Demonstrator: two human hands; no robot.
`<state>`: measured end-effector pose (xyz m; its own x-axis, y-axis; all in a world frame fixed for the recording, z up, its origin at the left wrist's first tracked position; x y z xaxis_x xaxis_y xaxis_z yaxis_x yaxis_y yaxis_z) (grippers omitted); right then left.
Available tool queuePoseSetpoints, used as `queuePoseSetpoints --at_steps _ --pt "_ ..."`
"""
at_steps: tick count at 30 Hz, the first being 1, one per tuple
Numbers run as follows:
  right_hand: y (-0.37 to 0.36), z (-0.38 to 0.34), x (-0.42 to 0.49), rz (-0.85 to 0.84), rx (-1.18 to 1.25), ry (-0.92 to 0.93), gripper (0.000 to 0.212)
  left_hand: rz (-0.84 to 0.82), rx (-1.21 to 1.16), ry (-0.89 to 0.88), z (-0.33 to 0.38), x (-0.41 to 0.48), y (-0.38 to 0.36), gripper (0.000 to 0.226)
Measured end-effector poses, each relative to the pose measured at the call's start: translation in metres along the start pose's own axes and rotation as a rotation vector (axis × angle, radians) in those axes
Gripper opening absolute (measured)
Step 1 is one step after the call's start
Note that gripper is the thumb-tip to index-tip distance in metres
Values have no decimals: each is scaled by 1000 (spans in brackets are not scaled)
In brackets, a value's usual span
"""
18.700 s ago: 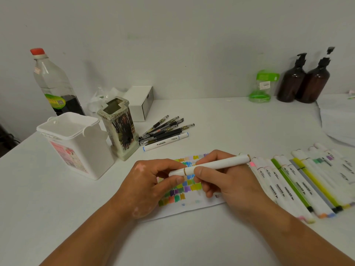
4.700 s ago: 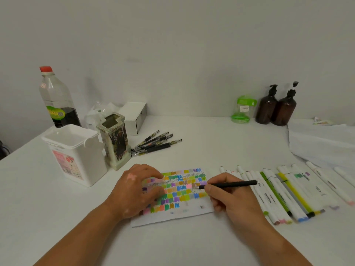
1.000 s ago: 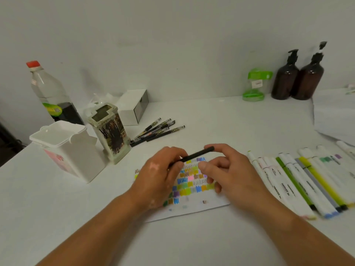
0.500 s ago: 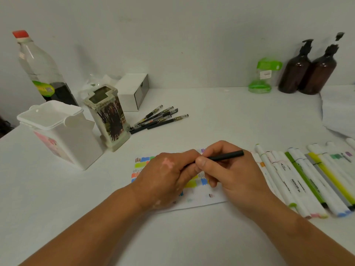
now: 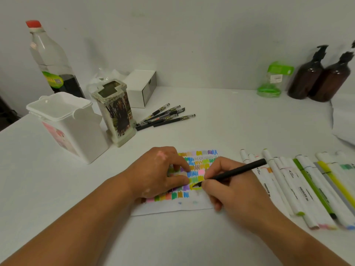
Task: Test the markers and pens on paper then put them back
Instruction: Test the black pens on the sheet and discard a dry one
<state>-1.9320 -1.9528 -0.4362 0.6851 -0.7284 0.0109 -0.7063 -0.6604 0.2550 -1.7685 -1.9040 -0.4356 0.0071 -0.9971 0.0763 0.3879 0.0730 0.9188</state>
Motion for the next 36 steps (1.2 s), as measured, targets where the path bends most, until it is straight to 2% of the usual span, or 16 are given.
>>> queuePoseSetpoints --at_steps 5,18,36 --pt "-8 4 0 -25 -99 -47 22 -25 2 10 -4 -1 -1 39" --pt "-12 1 -1 -30 -236 -10 19 -29 -10 14 -6 -1 -3 40" --pt "-6 5 -1 -5 -236 -56 20 -41 -5 31 -8 1 -5 47"
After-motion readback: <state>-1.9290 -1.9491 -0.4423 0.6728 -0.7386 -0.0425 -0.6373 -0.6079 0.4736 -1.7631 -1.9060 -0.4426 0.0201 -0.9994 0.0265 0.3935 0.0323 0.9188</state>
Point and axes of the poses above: each hand's wrist, its own x-axis towards the middle knuckle, its own y-axis out of the back of the hand, z = x × y, the point moved 7 cm from there along x, towards the middle knuckle, and after that the axes turned 1 degree about -z, right-handed, at the moved point
